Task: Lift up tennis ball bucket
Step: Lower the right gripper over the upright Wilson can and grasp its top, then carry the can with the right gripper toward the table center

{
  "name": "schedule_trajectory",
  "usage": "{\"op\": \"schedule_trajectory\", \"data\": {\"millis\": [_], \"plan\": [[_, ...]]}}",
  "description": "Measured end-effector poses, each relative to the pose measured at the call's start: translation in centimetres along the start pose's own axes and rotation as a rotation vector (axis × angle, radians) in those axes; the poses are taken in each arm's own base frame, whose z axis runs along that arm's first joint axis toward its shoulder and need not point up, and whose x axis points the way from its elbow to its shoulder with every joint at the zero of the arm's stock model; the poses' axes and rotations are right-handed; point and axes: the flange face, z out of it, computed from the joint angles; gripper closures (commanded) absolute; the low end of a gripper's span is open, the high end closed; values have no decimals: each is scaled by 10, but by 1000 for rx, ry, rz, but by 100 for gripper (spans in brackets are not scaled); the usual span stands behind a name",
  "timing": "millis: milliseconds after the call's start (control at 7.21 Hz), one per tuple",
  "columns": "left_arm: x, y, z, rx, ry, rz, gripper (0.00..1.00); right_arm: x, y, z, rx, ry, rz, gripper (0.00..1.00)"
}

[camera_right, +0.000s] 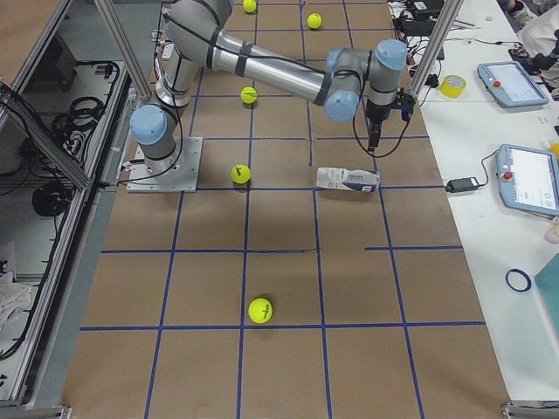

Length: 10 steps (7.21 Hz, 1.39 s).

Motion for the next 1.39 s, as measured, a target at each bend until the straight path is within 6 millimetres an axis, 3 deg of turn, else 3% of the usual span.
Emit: {"op": "schedule_trajectory", "data": {"millis": [277, 554, 832, 1109, 1386], "plan": [[0, 0, 0, 0, -1, 1, 0, 18, -18, 67, -1, -3, 6, 0], [0, 0, 0, 1, -1, 2, 0, 30, -19, 105, -39, -13, 14, 0], [0, -1, 0, 0, -1, 2, 0, 40, -13, 119, -74, -19, 11, 0], [0, -1, 1, 0, -1, 2, 0, 41, -8, 119, -112, -26, -26, 2], [0, -1, 1, 0, -1, 2, 0, 41, -7, 118, -116, -31, -96, 56]]}}
